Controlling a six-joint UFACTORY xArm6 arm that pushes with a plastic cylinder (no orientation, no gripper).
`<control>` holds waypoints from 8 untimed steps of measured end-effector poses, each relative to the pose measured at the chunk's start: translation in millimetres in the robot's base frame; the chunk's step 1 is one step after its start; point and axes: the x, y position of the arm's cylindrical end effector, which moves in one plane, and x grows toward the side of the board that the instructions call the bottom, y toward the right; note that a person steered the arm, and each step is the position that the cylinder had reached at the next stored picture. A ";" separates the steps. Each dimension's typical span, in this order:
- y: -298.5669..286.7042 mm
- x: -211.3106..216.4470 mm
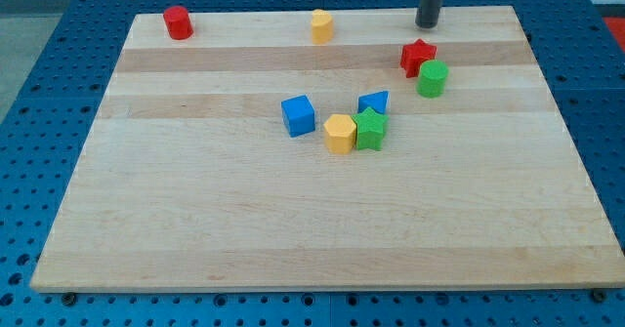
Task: Push the red star to the right of blue triangle
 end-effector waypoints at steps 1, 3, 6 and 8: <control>9.6 15.8; 5.4 44.5; -71.8 83.3; -69.6 129.5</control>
